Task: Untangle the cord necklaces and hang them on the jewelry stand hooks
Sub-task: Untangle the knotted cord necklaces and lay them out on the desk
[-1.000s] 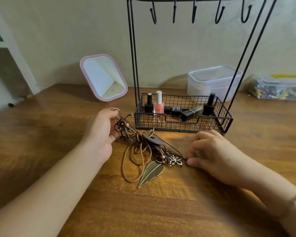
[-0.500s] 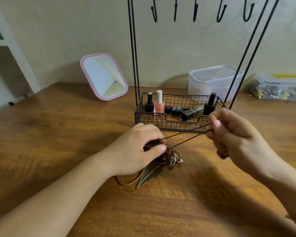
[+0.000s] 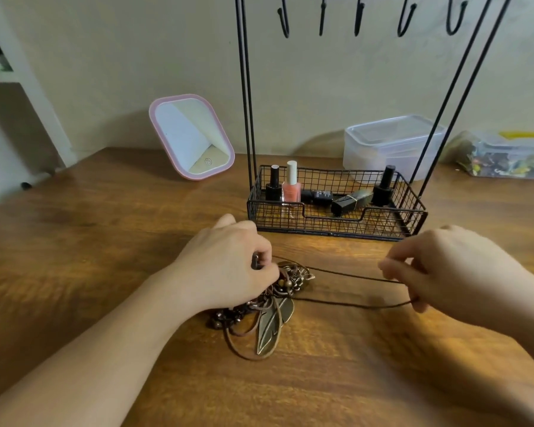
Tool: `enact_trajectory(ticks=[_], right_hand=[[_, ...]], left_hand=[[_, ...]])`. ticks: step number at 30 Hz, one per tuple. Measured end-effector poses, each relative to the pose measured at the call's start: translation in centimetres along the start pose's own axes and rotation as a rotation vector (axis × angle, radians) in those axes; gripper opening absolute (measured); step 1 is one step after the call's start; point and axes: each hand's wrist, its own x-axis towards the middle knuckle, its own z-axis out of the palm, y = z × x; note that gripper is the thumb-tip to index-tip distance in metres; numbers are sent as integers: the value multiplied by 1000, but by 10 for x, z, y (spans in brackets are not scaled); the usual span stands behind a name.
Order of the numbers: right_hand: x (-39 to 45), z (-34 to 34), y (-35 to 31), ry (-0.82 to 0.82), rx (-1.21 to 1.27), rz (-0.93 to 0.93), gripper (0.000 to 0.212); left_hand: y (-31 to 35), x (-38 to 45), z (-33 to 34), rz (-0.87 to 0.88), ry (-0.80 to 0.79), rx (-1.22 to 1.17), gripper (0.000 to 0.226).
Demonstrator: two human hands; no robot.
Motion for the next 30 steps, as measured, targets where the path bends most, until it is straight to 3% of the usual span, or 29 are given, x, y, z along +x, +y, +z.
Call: enact_trajectory(ticks=[5,10,16,19,22,25,28,30], right_hand=[[-3,-4,-15,-70,-169,20,27],[-4,-1,-27,-57,-234,22,17],[-3,-3,-25,-92,-289,41,26],[-2,-3,-22,-94,-280,49,28],[-1,-3,-20,-98,-212,58,23],[1,-3,-21,19,-157,85,20],[2,-5,-20,149,-89,123,35],[1,-5,-19,105,-87,130,56]], left_hand=[[18,-2,4,-75,33,150,72],[42,3,9,-104,2,415,86],[45,8,8,7,107,368,40],[38,6,9,68,104,267,33],[20,8,1,68,-52,-55,39],[3,7,-15,194,-227,-272,34],[-4,5,-21,310,-295,-315,21],[-4,6,-20,321,-267,-381,21]])
